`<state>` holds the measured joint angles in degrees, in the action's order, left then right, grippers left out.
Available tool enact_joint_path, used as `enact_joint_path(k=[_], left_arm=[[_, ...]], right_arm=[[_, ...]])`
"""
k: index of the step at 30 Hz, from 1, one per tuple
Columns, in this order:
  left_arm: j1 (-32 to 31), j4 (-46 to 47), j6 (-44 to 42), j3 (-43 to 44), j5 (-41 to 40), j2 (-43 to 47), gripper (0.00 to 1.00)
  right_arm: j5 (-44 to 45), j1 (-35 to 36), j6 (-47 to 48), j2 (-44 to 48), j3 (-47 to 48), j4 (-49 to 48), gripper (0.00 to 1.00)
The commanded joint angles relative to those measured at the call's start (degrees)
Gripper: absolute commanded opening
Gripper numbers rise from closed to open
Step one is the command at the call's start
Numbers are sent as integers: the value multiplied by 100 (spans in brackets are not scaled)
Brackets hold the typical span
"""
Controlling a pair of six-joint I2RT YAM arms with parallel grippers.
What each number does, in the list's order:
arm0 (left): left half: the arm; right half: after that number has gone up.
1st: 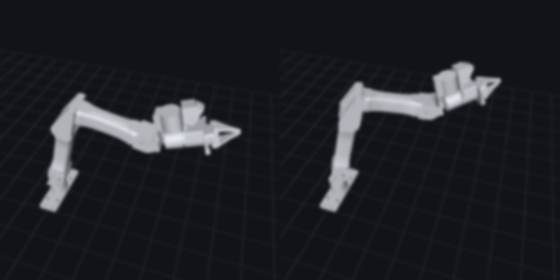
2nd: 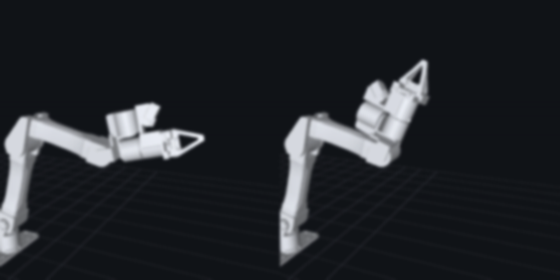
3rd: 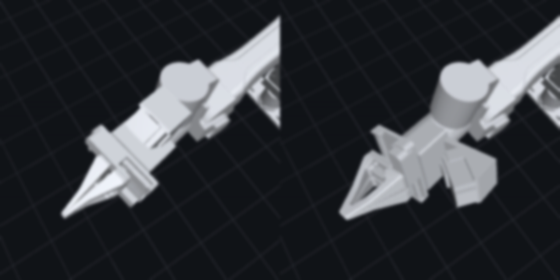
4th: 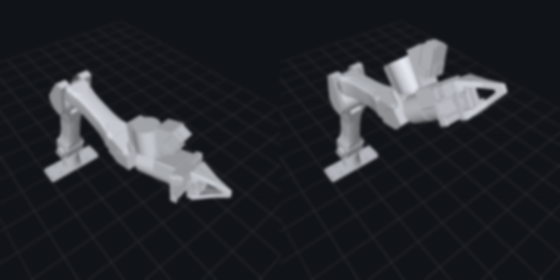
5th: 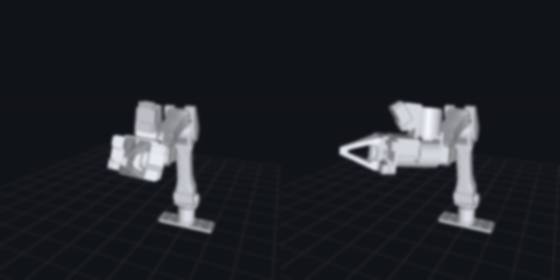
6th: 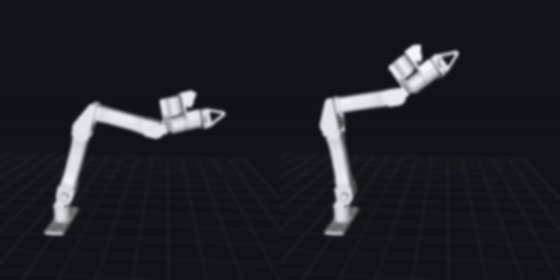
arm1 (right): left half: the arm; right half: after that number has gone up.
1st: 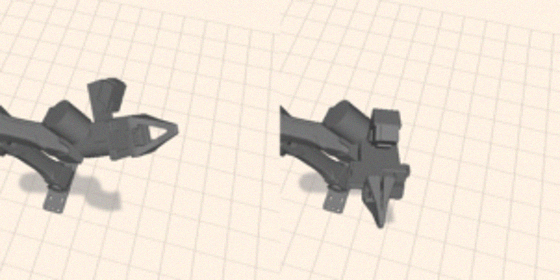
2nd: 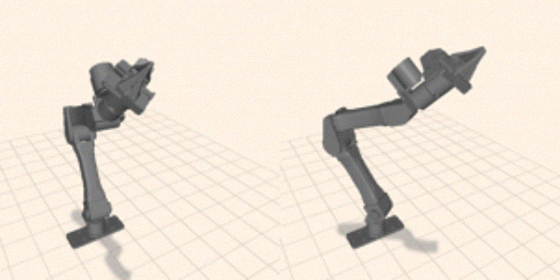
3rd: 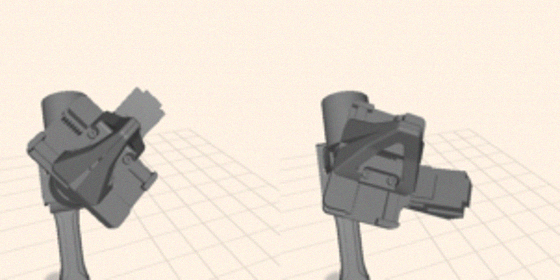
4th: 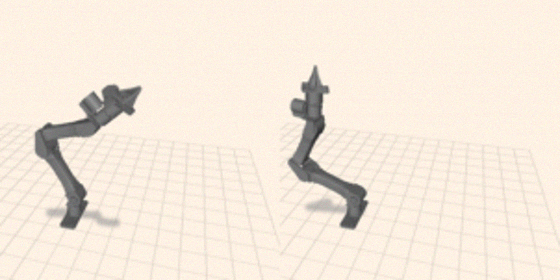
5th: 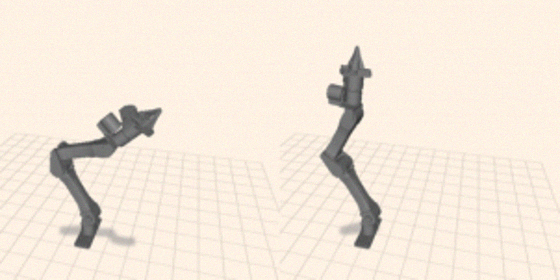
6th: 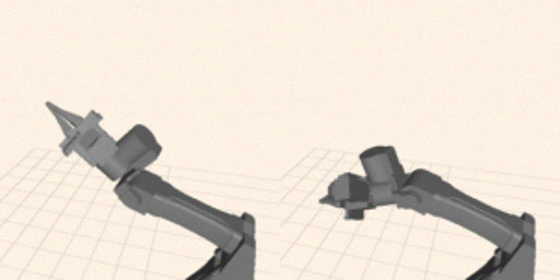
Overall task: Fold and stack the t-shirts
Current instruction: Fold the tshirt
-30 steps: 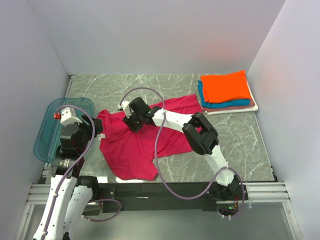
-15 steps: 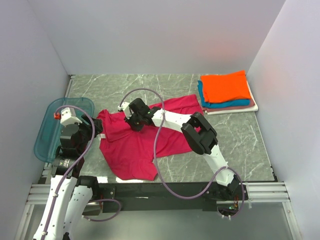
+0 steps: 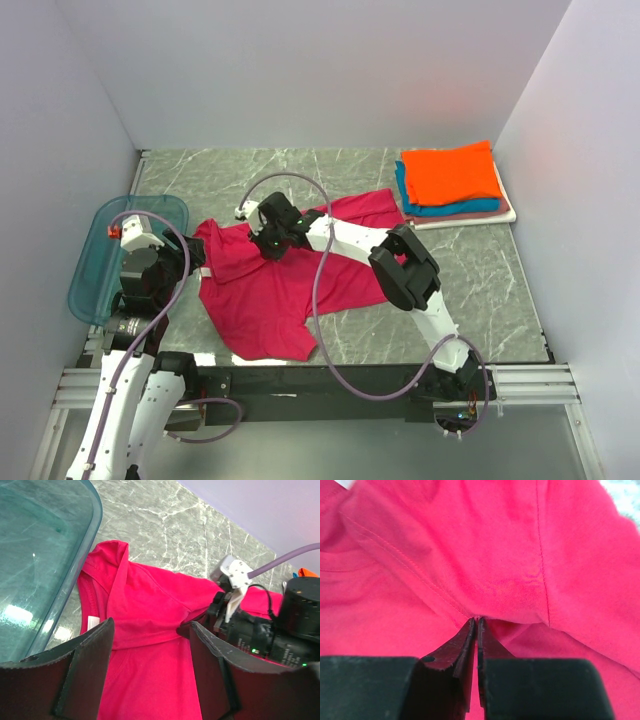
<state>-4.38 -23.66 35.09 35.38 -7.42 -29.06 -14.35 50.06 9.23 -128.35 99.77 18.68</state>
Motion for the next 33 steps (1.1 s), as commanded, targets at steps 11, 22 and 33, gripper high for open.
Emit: enact_joint_path(k=[11,22,33], left_arm=[[-10,169,-125,75,-5,-65,67],[-10,1029,261,22,83,-1345,67],[-10,2022,762,1163,-796,-4361,60]], right_arm=[[-165,-67,17,575,-115,198,11],[-1024,-374,901,679,245,1469,42],[-2730,-2271,2030,2191,-941,1921,53]])
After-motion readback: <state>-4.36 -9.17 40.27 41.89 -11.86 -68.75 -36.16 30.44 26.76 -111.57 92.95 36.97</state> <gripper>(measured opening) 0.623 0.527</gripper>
